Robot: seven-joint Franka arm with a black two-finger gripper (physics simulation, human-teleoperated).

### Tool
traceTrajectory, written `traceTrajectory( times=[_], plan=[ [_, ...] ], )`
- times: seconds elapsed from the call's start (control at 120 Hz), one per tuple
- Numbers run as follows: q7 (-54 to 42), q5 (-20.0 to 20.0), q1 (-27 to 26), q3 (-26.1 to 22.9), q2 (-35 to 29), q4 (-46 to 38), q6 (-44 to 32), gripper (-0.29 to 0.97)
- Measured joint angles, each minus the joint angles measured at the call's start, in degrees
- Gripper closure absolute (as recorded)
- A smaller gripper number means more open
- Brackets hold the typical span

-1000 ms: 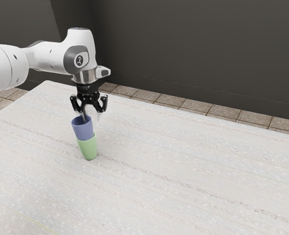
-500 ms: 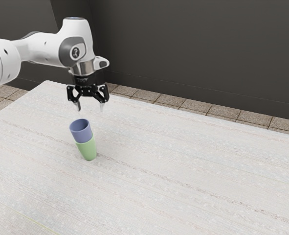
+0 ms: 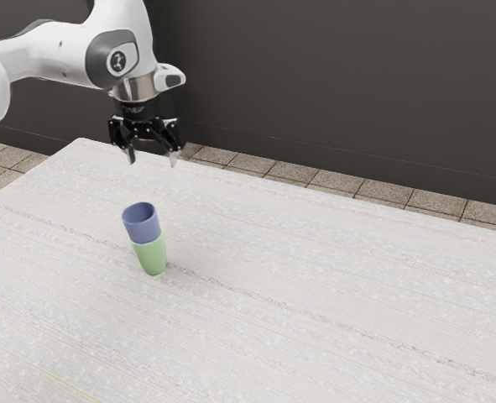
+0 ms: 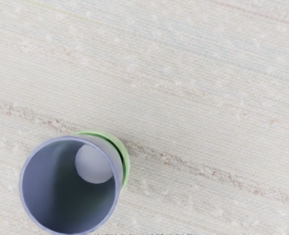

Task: Place the left cup onto the right cup

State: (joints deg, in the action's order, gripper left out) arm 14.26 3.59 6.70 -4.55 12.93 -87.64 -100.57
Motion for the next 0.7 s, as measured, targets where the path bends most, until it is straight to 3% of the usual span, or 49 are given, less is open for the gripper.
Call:
traceTrajectory(
  times=[0.7],
  plan=[
    [-11.99, 1.67, -1.60, 0.10, -10.93, -7.57, 2.25, 0.00]
  ],
)
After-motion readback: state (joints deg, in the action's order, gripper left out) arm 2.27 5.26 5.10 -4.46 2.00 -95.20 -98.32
